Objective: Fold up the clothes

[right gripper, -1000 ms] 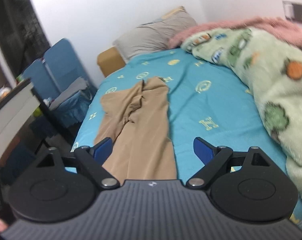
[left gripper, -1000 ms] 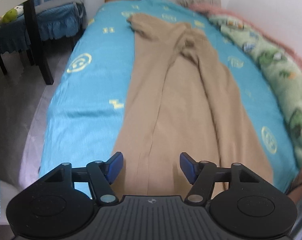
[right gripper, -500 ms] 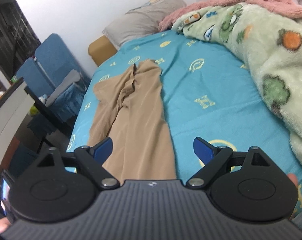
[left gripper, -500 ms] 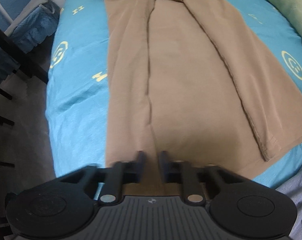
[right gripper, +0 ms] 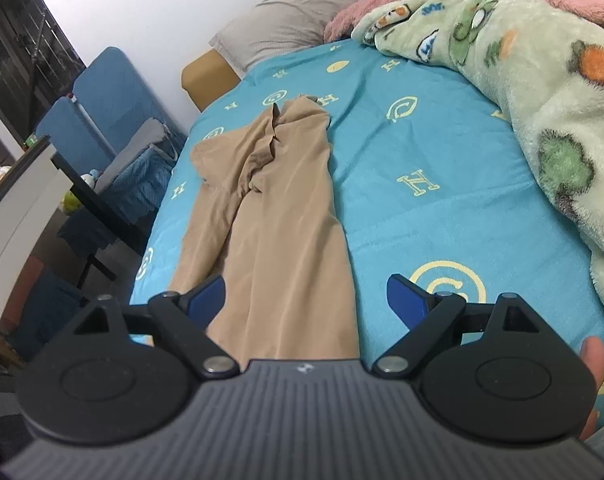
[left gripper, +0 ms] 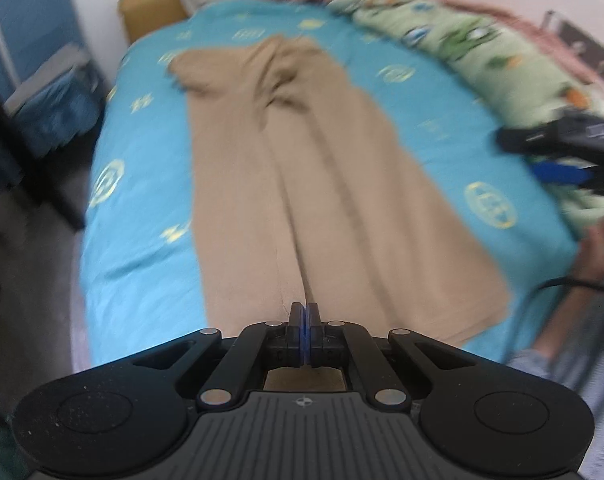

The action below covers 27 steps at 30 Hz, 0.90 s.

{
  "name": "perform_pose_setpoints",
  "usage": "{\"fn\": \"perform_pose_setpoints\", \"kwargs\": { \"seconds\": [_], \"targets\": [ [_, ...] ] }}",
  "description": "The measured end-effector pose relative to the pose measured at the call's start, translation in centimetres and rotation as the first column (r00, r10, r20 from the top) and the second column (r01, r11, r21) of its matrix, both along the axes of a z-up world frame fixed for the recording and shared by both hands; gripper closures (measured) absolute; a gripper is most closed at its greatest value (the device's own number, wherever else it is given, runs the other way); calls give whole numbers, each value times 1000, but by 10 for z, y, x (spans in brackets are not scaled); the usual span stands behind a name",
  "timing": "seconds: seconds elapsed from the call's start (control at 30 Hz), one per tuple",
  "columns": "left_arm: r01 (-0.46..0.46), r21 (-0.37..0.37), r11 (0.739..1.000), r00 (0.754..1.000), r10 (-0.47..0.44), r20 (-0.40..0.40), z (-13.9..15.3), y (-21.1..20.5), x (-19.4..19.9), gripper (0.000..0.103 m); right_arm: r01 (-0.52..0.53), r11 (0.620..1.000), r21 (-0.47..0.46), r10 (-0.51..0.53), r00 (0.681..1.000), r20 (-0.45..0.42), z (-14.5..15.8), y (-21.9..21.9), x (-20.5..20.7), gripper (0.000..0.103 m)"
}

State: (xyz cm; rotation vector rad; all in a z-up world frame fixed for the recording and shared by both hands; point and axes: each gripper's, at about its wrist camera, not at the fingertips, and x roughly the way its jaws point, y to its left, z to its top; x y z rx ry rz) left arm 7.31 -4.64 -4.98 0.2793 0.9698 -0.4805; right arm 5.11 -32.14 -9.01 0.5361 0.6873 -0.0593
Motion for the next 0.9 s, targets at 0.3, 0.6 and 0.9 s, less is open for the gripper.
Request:
{"fn": "perform_pose_setpoints", "kwargs": {
  "seconds": [0.3, 0.6, 0.9],
  "targets": [
    [41, -139, 990, 995, -53, -86, -42, -19, 5, 75, -13, 994, 109, 24, 994, -105, -21, -8, 12, 14],
    [-340, -326, 882, 937, 286, -202, -46, 58, 28, 26, 46, 935, 351, 48, 966, -253, -59, -22, 21, 15],
    [-635, -268, 725, 750, 495, -438, -82, 102, 54, 25, 105, 926, 362, 39, 928, -370, -80, -25, 24, 31]
  ]
}}
